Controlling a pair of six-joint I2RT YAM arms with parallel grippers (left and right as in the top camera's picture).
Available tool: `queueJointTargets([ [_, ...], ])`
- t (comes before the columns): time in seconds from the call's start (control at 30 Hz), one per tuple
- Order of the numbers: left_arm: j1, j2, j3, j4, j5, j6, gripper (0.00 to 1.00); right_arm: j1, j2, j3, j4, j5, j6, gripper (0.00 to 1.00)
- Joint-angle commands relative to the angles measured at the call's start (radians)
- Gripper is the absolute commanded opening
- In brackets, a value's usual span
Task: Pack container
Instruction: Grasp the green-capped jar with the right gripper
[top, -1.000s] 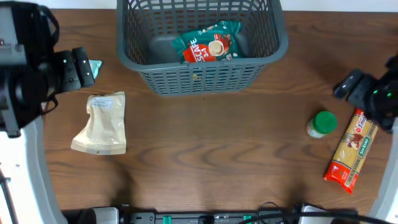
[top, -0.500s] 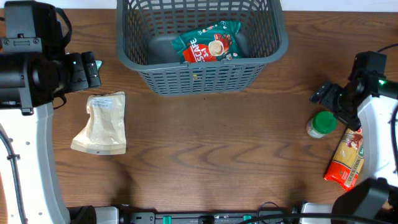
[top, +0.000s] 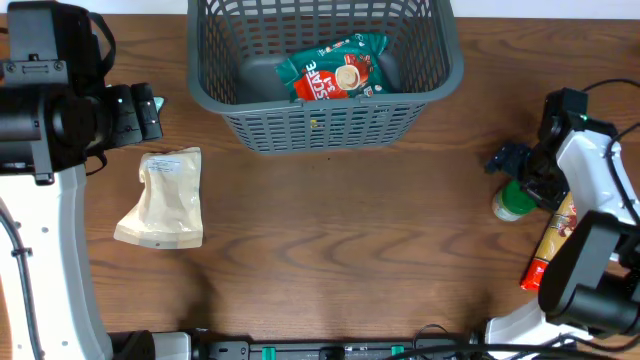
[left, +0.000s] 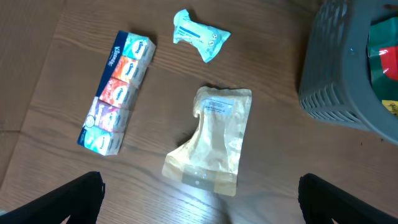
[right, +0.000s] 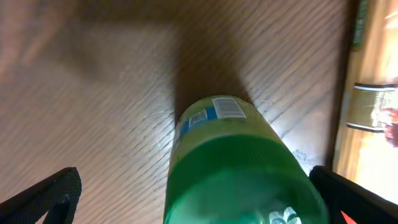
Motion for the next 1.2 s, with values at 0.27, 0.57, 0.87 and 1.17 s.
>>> queueJointTargets([
  [0.27,0.004,-0.006,0.001,0.0,-0.005,0.002,0.99,-0.004,0.053,-0.012,0.025,0.022,0.017,0.99],
  [0.57,0.004,-0.006,0.001,0.0,-0.005,0.003,0.99,-0.004,0.056,-0.093,0.086,0.021,0.04,0.99],
  [0.87,0.004,-0.006,0.001,0.0,-0.005,0.002,0.99,-0.004,0.055,-0.151,0.126,0.021,0.039,0.95],
  [1.17,0.004,-0.006,0.001,0.0,-0.005,0.002,0.99,-0.004,0.055,-0.151,0.13,0.021,0.039,0.65],
])
